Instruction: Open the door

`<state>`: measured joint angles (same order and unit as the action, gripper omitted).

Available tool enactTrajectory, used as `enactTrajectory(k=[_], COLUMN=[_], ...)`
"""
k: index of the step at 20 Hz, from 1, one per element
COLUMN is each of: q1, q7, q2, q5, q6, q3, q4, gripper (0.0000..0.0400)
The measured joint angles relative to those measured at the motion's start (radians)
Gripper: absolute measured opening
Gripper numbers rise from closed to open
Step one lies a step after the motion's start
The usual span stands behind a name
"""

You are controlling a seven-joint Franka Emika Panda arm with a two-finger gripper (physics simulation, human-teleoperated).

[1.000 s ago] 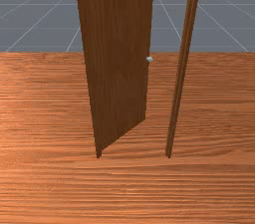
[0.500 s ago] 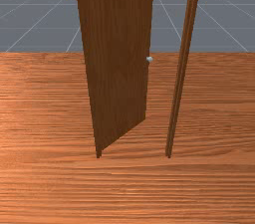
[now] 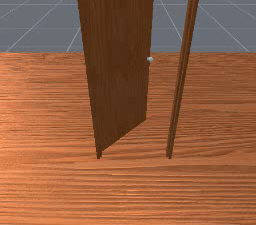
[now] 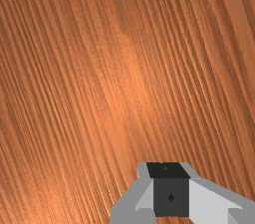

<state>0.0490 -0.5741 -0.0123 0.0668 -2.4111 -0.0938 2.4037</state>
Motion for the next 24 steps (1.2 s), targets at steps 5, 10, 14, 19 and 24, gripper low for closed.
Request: enactTrajectory(k=[5,10,14,19,24], q1=[-0.154,-0.21,-0.231,-0.201,-0.151], q7=[0.53,0.383,0.384,0.314,0.092], q2=[-0.023,-0.06,-0.25,-0.346,-0.324], q5=[-0.011,0.091,0.142,0.077,0.068], q6=[0.033,0.067,0.166,0.149,0.156], q3=[0.148,0.18,0.149,0.153,0.166], q4=[-0.037,-0.09,-0.366,-0.506,-0.485], gripper=[0.0,0.0,0.0,0.0,0.0])
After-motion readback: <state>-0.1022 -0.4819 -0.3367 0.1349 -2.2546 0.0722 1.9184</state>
